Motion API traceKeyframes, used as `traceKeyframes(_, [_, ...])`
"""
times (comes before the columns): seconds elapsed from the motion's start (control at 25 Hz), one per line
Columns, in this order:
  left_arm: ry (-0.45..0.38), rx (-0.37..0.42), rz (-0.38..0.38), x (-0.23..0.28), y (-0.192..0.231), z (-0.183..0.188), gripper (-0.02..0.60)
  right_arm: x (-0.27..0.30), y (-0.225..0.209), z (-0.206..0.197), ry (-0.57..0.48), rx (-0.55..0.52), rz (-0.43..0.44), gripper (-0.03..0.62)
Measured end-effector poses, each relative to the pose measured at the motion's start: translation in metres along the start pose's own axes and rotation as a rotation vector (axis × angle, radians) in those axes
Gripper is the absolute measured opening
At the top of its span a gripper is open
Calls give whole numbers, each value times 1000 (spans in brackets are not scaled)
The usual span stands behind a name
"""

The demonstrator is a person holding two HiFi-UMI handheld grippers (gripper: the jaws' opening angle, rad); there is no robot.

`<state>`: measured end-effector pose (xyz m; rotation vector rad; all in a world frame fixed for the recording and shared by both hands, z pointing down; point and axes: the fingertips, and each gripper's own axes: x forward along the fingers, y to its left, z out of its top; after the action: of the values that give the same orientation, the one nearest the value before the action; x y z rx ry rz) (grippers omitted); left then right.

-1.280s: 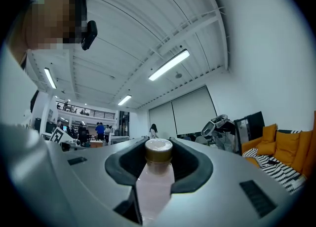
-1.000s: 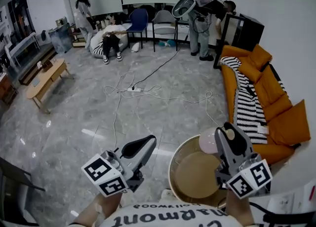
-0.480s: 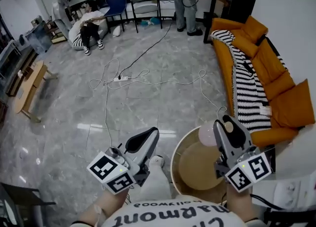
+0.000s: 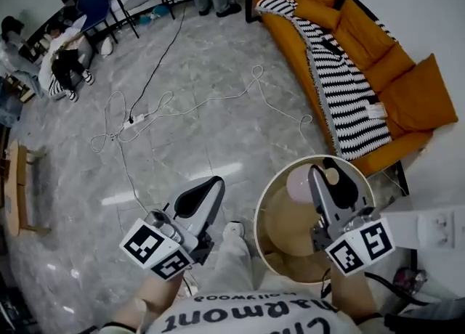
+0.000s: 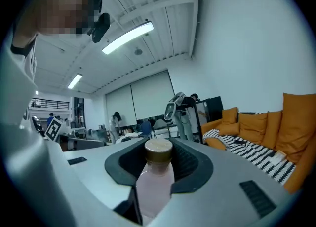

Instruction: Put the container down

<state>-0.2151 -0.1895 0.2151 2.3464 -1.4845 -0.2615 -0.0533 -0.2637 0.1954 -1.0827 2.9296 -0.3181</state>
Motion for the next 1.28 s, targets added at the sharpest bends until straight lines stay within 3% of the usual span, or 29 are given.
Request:
traceKeyframes(0.2, [141, -47, -74, 41, 18, -47, 12, 3, -36, -36, 40, 33, -147, 130])
traceKeyframes(0.48, [260, -93, -146, 93, 28, -123, 14, 1, -90, -109, 108, 93, -259, 130])
traceKeyframes(0.68, [360, -101, -155, 109, 38, -188, 12, 3, -107, -167, 135, 111, -290, 130])
traceKeyframes(1.28, [469, -225, -177, 111, 52, -352, 12, 2, -127, -335, 258, 144, -309, 130])
